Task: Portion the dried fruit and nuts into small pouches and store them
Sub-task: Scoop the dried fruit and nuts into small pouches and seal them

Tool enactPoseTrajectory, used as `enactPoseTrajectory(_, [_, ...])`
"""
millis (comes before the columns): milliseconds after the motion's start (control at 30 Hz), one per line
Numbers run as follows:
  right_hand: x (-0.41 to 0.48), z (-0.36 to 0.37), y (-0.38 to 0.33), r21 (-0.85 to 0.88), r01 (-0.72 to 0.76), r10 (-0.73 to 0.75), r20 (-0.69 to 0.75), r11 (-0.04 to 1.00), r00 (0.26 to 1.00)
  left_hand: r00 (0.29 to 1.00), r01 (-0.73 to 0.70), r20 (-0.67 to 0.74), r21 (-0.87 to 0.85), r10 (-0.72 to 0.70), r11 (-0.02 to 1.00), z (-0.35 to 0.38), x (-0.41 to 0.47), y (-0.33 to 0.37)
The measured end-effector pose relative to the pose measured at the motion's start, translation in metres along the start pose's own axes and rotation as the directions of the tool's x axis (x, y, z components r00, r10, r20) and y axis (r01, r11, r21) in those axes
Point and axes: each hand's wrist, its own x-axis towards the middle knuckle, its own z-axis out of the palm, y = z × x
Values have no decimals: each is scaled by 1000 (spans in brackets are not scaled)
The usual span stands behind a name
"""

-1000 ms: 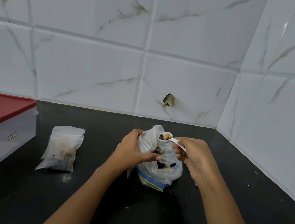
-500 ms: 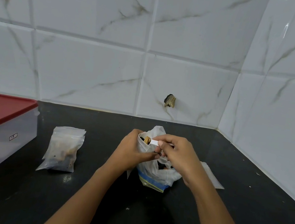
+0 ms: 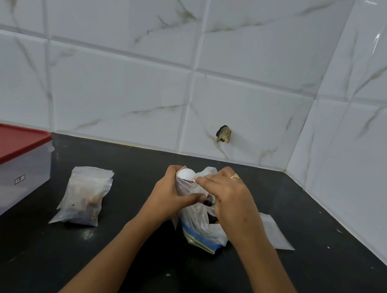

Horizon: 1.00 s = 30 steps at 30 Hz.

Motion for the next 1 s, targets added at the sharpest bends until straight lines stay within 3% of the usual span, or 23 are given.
enactPoseTrajectory(367, [-1,-9,-5,-56,69,-75,-106,996,992,999,28,-31,-40,-29,999,1,3,-1])
enactPoseTrajectory(467, [1,-10,-6,-17,10,-13,-185,1000,983,998,53,-34,-61,-55,997,1,3,-2])
enactPoseTrajectory(533, [0,-9,-7,124,-118,144,-230,985,962,997,66,-32,-66,-69,996,0,3,-1])
enactPoseTrajectory(567, [0,-10,-8,265,-226,288,-226,937,930,997,64,-31,-60,-66,996,0,3,-1])
enactPoseTrajectory(633, [0,-14,-7,517,-445,554,-69,731,830,998,54,-36,-25,-55,998,1,4,2])
enactPoseTrajectory(733, [-2,-23,-4,616,-623,718,129,482,684,992,105,-65,16,-104,994,3,4,5])
enactPoseTrajectory(800, [-4,-28,0,557,-716,783,176,420,596,981,183,-74,55,-179,982,5,3,5])
enactPoseTrajectory(900, [-6,-27,5,302,-843,817,247,446,521,961,277,-62,135,-271,951,8,2,-1])
enactPoseTrajectory(1000, [-5,-23,1,20,-858,794,367,514,485,941,338,-62,186,-332,923,6,4,-4])
